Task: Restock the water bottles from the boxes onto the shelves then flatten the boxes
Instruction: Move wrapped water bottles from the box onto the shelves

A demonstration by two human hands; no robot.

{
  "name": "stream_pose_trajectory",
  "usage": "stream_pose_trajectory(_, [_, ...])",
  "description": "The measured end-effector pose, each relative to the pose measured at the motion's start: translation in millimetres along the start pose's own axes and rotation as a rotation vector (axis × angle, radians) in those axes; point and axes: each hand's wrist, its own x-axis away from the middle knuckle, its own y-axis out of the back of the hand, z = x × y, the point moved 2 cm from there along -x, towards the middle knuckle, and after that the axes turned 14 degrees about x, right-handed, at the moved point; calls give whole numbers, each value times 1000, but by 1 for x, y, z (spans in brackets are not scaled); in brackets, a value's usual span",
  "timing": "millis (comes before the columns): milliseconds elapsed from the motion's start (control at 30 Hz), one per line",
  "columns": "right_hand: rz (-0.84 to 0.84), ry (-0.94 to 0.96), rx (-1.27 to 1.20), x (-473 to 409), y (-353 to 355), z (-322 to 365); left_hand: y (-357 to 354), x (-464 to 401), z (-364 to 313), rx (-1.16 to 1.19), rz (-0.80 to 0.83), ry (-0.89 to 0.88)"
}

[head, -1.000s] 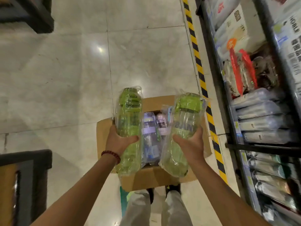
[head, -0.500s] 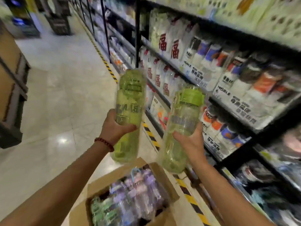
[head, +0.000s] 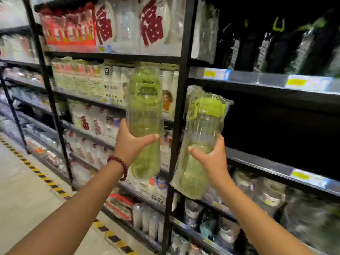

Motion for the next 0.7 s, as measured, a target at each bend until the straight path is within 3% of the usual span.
stream_pose_trajectory(333, [-185,-158,65,7,160,-64,-194,47,24,18,121,108])
stream_pose_trajectory(700, [-254,-288,26,-39,171,-98,-251,18,48,-10,194,243])
